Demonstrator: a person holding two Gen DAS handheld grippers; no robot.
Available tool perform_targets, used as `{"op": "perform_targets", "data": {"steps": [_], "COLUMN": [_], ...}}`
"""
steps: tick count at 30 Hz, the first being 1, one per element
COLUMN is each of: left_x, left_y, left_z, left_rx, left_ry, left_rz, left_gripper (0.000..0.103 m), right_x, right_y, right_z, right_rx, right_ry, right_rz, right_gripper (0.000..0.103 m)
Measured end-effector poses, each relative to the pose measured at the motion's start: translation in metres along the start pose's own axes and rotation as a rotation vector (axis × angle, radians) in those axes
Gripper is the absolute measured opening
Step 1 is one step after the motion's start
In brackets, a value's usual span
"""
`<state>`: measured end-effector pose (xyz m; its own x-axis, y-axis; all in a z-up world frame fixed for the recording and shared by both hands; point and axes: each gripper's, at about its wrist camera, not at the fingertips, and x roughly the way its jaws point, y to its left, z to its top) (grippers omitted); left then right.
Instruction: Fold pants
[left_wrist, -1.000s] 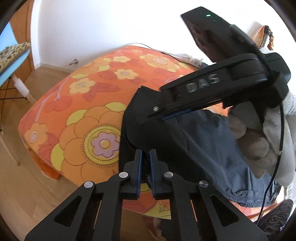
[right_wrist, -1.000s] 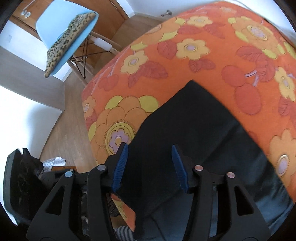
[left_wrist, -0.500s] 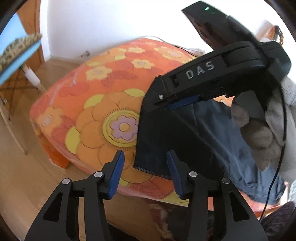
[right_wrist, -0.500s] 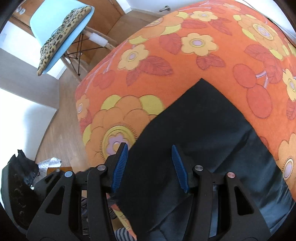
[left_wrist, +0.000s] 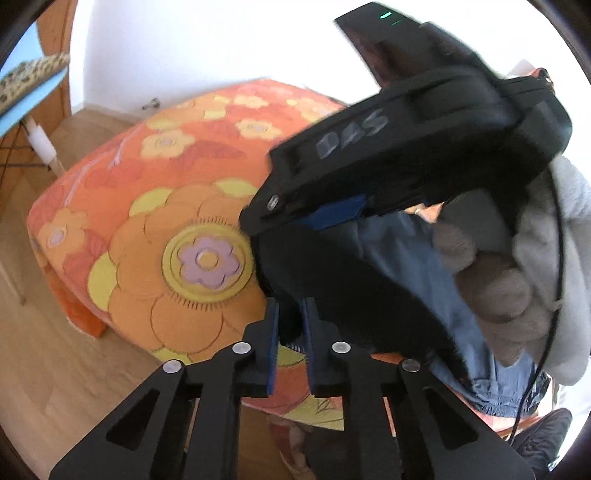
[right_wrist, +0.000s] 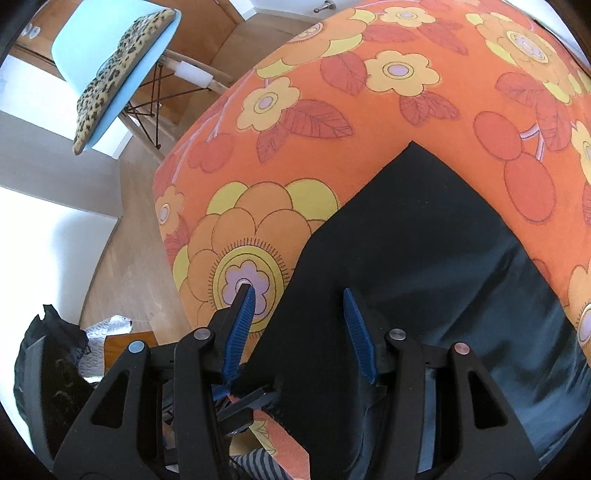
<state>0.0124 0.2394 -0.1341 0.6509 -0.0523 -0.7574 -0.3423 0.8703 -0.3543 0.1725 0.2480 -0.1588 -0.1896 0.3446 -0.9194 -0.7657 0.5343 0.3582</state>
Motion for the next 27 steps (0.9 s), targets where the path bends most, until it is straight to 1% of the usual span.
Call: {"op": "perform_targets", "data": {"steps": [3, 6, 7, 9, 10, 11, 12, 13, 14, 16, 17, 18, 19, 20, 24, 27], "left_x": [-0.003, 0.002, 0.003, 0.004, 0.004, 0.003, 0.002, 0.000, -0.002, -0.007, -0.008, -0.009, -0.008, -0.007, 0.000, 0.007], "left_y": [-0.004, -0.010, -0.011, -0.012, -0.014, -0.013, -0.012, -0.011, -0.012, -0.012, -0.011, -0.010, -0.010, -0.011, -0.015, -0.013], "left_z": [0.004, 0.002, 0.002, 0.002, 0.001, 0.000, 0.000, 0.000, -0.001, -0.003, -0.004, -0.005, -0.006, -0.006, -0.006, 0.001], "left_rx": [0.006, 0.025, 0.028, 0.041, 0.040, 0.036, 0.033, 0.032, 0.037, 0.043, 0.039, 0.033, 0.028, 0.024, 0.020, -0.028], "left_ry": [-0.024, -0.018, -0.018, -0.020, -0.022, -0.023, -0.025, -0.026, -0.031, -0.040, -0.037, -0.035, -0.033, -0.028, -0.009, 0.010], "left_rz": [-0.025, -0.022, -0.022, -0.012, -0.011, -0.013, -0.012, -0.017, -0.008, 0.007, 0.015, 0.011, 0.009, 0.009, 0.001, -0.029], "left_gripper": [0.008, 0.008, 0.008, 0.008, 0.008, 0.008, 0.008, 0.009, 0.011, 0.017, 0.025, 0.031, 0.046, 0.052, 0.052, 0.052], "right_x": [0.001, 0.006, 0.007, 0.010, 0.011, 0.012, 0.011, 0.010, 0.009, 0.005, 0.004, 0.002, 0.002, 0.001, -0.002, -0.004], "right_y": [0.006, 0.017, 0.019, 0.028, 0.031, 0.033, 0.032, 0.030, 0.025, 0.017, 0.011, 0.007, 0.004, 0.001, -0.010, -0.018], "right_z": [0.001, 0.003, 0.003, 0.003, 0.003, 0.003, 0.004, 0.004, 0.004, 0.005, 0.005, 0.004, 0.003, 0.002, -0.001, -0.004], "right_rx": [-0.017, -0.064, -0.079, -0.114, -0.135, -0.150, -0.144, -0.137, -0.124, -0.100, -0.078, -0.061, -0.050, -0.034, 0.012, 0.042], "right_ry": [0.003, 0.019, 0.024, 0.027, 0.024, 0.021, 0.018, 0.016, 0.009, -0.004, -0.013, -0.021, -0.027, -0.037, -0.068, -0.078], "right_rz": [-0.034, -0.095, -0.114, -0.181, -0.220, -0.243, -0.240, -0.235, -0.224, -0.197, -0.170, -0.147, -0.133, -0.114, -0.051, -0.010], "right_gripper": [0.053, 0.054, 0.052, 0.042, 0.034, 0.030, 0.028, 0.022, 0.017, 0.011, 0.010, 0.010, 0.009, 0.009, 0.009, 0.009]}}
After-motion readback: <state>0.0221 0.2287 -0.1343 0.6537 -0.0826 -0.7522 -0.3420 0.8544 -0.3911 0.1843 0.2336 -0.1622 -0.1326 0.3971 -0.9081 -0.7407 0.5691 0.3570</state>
